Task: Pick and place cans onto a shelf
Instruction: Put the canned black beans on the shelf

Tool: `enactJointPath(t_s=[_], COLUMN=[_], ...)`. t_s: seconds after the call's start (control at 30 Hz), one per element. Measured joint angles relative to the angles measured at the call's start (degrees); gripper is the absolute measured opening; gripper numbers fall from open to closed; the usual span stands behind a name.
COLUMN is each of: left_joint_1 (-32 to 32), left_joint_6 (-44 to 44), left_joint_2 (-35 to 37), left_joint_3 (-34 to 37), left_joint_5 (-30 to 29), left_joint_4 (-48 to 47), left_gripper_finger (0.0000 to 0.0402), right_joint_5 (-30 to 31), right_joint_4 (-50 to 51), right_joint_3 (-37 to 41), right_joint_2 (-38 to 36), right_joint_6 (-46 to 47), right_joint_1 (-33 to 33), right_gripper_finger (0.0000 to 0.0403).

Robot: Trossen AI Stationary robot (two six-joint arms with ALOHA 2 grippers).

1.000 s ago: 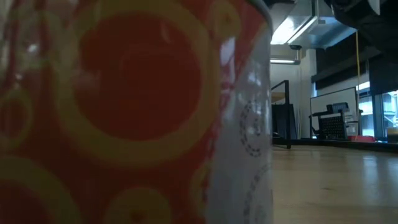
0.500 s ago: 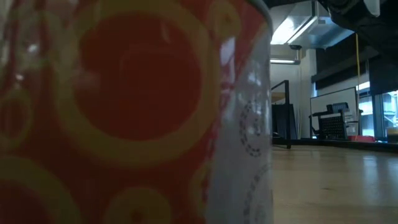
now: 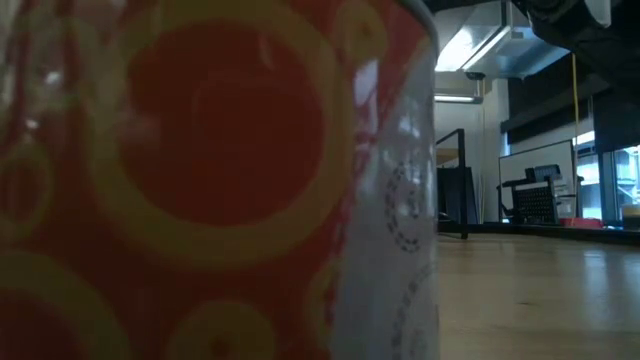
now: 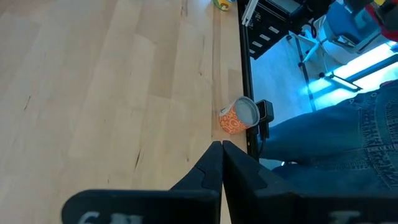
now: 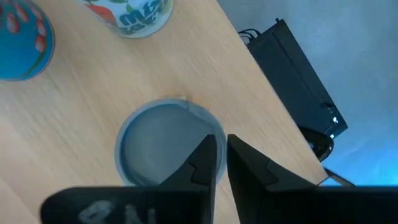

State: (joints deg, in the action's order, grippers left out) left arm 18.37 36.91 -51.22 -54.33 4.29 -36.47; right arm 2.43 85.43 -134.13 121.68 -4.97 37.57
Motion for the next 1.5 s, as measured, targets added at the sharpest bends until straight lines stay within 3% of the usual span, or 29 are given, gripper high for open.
enactJointPath(t_s=[0.2, 0.57, 0.93, 1.2, 1.3, 1.5], left_joint_1=[0.0, 0.0, 0.0, 0.0, 0.0, 0.0], left_joint_6=[0.0, 0.0, 0.0, 0.0, 0.0, 0.0], left_joint_2=[0.0, 0.0, 0.0, 0.0, 0.0, 0.0], left_joint_3=[0.0, 0.0, 0.0, 0.0, 0.0, 0.0], left_joint_5=[0.2, 1.2, 1.2, 1.2, 1.2, 1.1], left_joint_4=[0.0, -0.1, -0.1, -0.1, -0.1, -0.1], left_gripper_finger=[0.0, 0.0, 0.0, 0.0, 0.0, 0.0], right_joint_5=[0.7, -3.6, -5.1, -0.6, 3.3, 3.6], right_joint_4=[2.1, 4.6, 4.5, 4.7, 3.5, -3.0], right_joint_3=[0.0, 0.4, 2.5, 13.6, 15.4, 17.1], right_joint_2=[-3.0, -6.1, -6.0, -6.2, -6.2, -6.2], right_joint_6=[-0.8, 2.0, 5.0, 3.0, 2.5, 1.0], right_joint_1=[-2.4, -8.9, -10.1, -10.1, -10.0, -8.8], right_gripper_finger=[0.0007, 0.0002, 0.0001, 0.0001, 0.0001, 0.0])
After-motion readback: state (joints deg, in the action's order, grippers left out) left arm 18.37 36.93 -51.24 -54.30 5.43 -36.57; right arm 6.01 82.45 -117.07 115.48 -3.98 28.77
